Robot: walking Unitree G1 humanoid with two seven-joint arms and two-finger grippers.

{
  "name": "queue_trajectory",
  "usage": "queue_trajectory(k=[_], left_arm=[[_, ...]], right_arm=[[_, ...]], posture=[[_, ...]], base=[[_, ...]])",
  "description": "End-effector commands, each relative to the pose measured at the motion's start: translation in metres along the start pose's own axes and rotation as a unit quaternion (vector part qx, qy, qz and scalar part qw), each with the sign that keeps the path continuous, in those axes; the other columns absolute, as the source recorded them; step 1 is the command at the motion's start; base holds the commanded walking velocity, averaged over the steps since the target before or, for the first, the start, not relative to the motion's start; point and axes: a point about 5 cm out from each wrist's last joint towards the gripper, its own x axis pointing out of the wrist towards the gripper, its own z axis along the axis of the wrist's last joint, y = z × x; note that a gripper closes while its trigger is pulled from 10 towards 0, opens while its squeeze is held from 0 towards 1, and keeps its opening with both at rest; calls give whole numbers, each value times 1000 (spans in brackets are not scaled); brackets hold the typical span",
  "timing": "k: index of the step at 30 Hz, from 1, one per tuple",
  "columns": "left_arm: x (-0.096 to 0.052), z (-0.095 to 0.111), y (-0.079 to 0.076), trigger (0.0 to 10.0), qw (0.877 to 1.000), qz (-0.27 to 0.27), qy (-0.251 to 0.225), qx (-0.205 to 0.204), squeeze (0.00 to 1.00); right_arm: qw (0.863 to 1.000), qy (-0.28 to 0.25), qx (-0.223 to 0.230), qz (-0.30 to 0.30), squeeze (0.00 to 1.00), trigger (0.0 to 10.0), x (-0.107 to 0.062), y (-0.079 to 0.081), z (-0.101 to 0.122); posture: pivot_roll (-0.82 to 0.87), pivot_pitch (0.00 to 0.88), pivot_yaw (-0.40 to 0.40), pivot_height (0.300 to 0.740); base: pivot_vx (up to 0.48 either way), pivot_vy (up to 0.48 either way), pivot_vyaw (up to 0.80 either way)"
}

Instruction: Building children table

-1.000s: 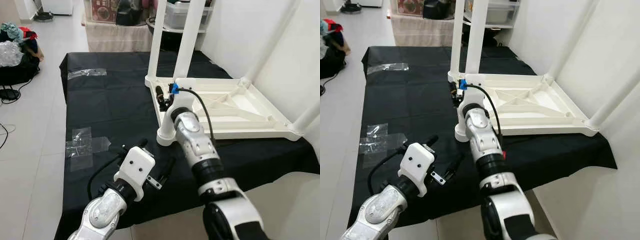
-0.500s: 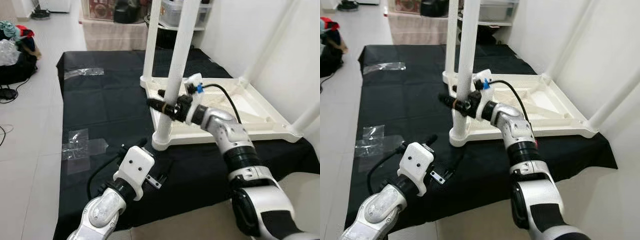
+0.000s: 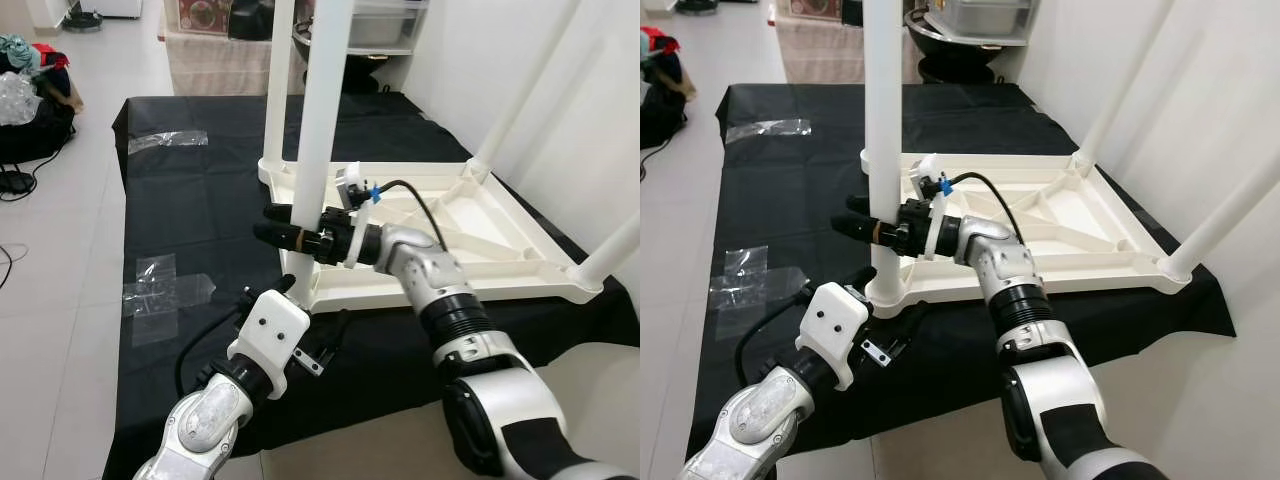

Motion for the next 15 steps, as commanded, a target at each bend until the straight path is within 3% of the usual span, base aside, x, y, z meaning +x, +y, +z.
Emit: queue_trajectory(k=[1, 2, 4, 5, 7, 9, 10, 11, 13, 14, 15], left_arm=[[-1, 1, -2, 10000, 1000, -3, -1, -3, 0], [-1, 1, -2, 10000, 1000, -3, -1, -3, 0], [-1, 1, -2, 10000, 1000, -3, -1, -3, 0], [0, 1, -3, 10000, 1000, -5, -1, -4, 0], [2, 1, -4, 10000, 1000, -7, -3, -5, 0], [3, 1, -3, 10000, 1000, -8, -4, -5, 0], [3, 1, -3, 10000, 1000, -8, -4, -5, 0], [3, 1, -3, 10000, 1000, -7, -5, -4, 0], [3, 2, -2, 10000, 1000, -6, -6, -4, 0], [3, 2, -2, 10000, 1000, -6, -6, -4, 0], [3, 2, -2, 10000, 1000, -5, -6, -4, 0]], right_arm=[[1000, -11, 5, -16, 0, 0, 4, -1, 2], [998, -15, -11, -60, 0, 0, 7, -5, 3], [998, -15, -11, -60, 0, 0, 7, -5, 3], [977, -23, -14, -213, 0, 0, 13, -16, 2], [933, -18, -23, -360, 0, 0, 12, -24, 0], [897, -15, -45, -440, 0, 0, 7, -27, 1], [897, -15, -45, -440, 0, 0, 7, -27, 1], [879, -18, -56, -474, 0, 0, 4, -27, 2], [830, -37, -55, -554, 0, 0, -4, -24, 5], [830, -37, -55, -554, 0, 0, -4, -24, 5], [813, -47, -58, -578, 0, 0, -6, -22, 7]], posture=[[106, 39, -135, 740], [100, 39, -134, 740], [100, 39, -134, 740], [93, 37, -128, 740], [89, 35, -127, 740], [89, 33, -127, 740], [89, 33, -127, 740], [90, 33, -130, 740], [91, 33, -132, 740], [91, 33, -132, 740], [91, 33, -133, 740]], base=[[0, 0, 0], [0, 0, 0], [0, 0, 0], [0, 0, 0], [0, 0, 0], [0, 0, 0], [0, 0, 0], [0, 0, 0], [0, 0, 0], [0, 0, 0], [0, 0, 0]])
